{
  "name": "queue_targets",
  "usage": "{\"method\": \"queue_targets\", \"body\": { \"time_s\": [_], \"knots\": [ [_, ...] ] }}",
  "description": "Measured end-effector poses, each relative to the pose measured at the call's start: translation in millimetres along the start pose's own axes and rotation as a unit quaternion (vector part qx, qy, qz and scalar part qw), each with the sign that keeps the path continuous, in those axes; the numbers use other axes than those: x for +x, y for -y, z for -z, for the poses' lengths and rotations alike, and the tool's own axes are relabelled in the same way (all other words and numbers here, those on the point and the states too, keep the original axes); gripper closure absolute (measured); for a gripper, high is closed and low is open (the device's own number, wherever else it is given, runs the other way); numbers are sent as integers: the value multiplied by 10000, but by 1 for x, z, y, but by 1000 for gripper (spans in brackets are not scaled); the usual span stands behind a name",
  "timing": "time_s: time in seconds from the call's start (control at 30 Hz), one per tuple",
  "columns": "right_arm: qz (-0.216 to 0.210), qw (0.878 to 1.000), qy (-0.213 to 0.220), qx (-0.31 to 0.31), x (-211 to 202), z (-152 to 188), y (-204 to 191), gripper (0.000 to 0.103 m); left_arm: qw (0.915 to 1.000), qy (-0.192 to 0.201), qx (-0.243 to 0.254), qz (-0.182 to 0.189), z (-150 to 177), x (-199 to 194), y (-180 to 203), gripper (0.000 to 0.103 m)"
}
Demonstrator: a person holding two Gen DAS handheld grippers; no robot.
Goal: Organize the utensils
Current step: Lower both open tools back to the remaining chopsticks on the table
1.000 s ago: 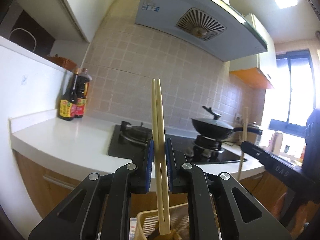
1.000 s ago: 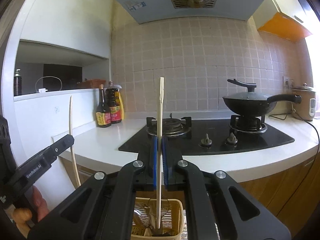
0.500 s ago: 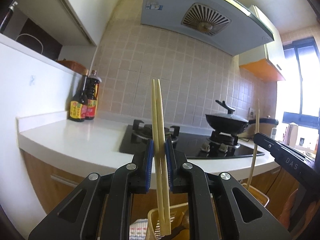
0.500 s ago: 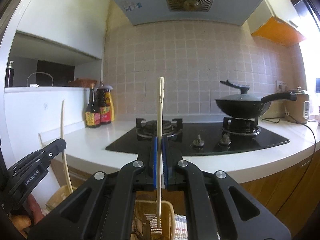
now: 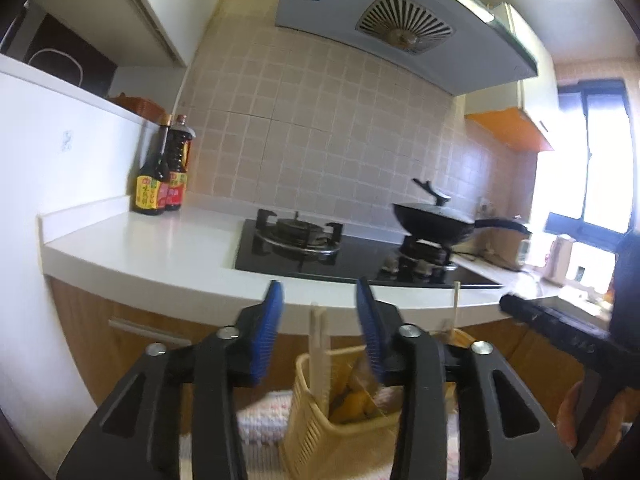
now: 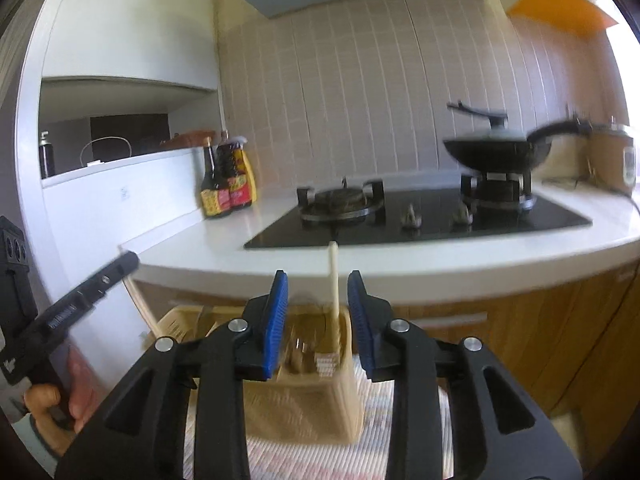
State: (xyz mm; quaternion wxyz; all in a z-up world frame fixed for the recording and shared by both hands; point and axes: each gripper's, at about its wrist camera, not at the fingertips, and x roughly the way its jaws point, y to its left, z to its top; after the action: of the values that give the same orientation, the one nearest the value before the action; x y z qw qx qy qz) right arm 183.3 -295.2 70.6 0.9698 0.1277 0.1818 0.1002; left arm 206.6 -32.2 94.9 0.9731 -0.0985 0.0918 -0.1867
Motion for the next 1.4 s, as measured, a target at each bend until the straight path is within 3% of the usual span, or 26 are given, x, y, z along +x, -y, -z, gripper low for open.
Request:
{"method": "queue_targets", "body": {
  "time_s": [0.23,0.27,0.33,0.4,0.53,0.63,0.8,0.9,0.97,1.07,1.27,1.4],
  "knots": [
    [-29,9952,-930,289,-40,5,3,74,9972,-667,-164,311,-13,-48,5,58],
    [-35,9923,-1158,442,-44,7,5,70,9946,-940,-218,395,-13,-51,7,58],
    [8,9864,-1472,726,-51,12,8,44,9884,-1376,-333,544,-11,-55,9,58],
    [-101,9780,-1783,1078,-60,20,13,41,9808,-1780,-432,669,-6,-60,11,58],
    [144,9649,-2365,1136,-68,38,8,42,9633,-2552,-490,679,10,-63,14,58],
    [159,9471,-3022,1069,-69,61,-5,42,9434,-3217,-416,685,31,-65,18,56],
    [180,9175,-3901,756,-71,110,-38,42,9204,-3819,-419,724,60,-71,16,55],
    [188,9046,-4221,559,-71,134,-55,42,9049,-4141,-537,824,78,-70,13,54],
    [198,9000,-4335,406,-71,147,-65,48,8929,-4354,-702,911,92,-71,10,54],
    [130,8882,-4587,234,-68,166,-77,68,8812,-4522,-928,1015,108,-73,4,54],
    [-17,8814,-4718,230,-66,184,-89,70,8644,-4765,-1141,1131,126,-66,3,54],
    [40,8789,-4768,111,-62,193,-93,75,8597,-4842,-1161,1138,137,-57,9,54]
  ]
}}
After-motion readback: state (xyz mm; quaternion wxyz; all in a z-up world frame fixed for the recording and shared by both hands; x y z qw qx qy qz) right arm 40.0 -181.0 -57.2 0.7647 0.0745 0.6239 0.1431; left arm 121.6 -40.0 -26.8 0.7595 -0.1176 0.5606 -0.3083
